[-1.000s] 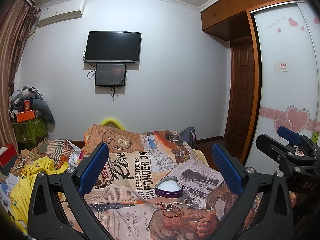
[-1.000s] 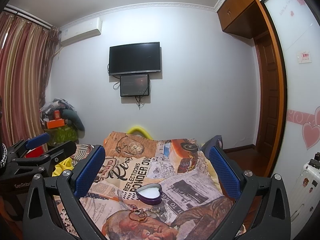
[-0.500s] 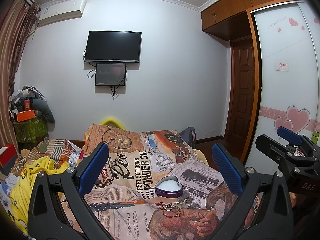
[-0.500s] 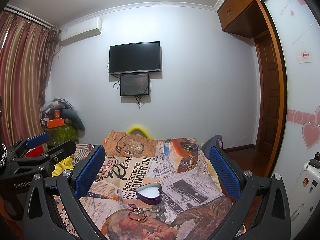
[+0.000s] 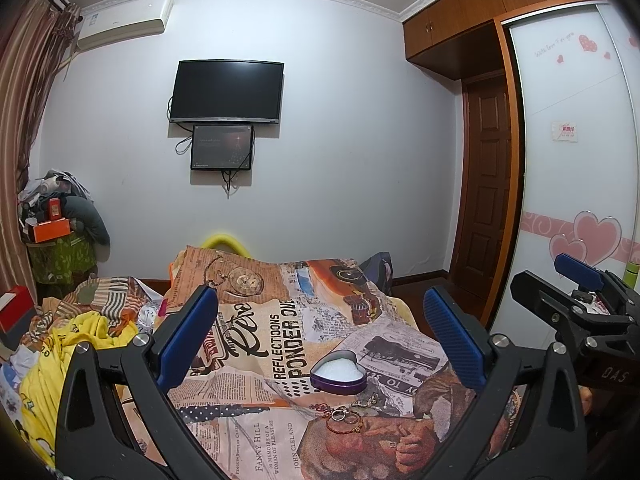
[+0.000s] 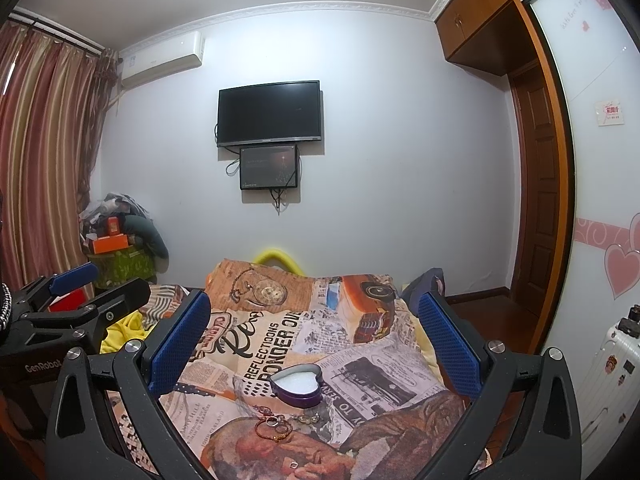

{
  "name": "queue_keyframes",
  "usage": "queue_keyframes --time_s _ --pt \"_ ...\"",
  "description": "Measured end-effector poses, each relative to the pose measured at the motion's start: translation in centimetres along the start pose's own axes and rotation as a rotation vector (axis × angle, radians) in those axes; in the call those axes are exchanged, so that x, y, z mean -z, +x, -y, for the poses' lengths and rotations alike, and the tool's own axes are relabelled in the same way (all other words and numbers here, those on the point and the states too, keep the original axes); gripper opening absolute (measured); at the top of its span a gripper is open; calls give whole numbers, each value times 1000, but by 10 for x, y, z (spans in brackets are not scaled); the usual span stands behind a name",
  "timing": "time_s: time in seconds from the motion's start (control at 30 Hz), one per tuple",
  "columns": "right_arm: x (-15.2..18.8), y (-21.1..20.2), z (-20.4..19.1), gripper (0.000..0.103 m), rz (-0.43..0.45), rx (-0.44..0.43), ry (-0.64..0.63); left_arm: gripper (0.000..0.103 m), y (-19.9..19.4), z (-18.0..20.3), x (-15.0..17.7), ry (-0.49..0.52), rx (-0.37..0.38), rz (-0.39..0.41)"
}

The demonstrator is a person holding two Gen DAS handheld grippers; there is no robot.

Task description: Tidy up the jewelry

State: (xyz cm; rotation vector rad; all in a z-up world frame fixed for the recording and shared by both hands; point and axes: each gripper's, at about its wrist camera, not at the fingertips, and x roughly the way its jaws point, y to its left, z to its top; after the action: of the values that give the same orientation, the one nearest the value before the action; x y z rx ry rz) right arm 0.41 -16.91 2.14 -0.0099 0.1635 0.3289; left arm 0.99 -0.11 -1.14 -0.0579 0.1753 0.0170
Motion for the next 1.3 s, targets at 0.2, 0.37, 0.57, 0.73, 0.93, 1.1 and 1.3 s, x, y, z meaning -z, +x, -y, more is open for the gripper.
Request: queue_keyframes --time_s 0.2,0.37,0.57,0.73,0.93,1.1,1.3 --pt "-2 8 1 103 -16 7 -7 103 5 0 1 1 -2 -15" --pt "2 14 4 103 -41 12 -20 103 15 -1 3 2 -11 -35" --pt "10 25 9 103 -83 32 -59 103 37 -4 11 26 -12 -94" --pt "23 43 14 103 -175 20 -102 103 68 -13 27 42 2 -201" --pt "51 68 21 99 -338 -27 -133 85 102 -23 57 54 -6 -341" --pt "73 85 24 78 -459 -81 -133 72 125 -26 84 81 5 -462" --pt "103 101 25 57 -591 -159 -124 71 150 -33 119 80 10 -624"
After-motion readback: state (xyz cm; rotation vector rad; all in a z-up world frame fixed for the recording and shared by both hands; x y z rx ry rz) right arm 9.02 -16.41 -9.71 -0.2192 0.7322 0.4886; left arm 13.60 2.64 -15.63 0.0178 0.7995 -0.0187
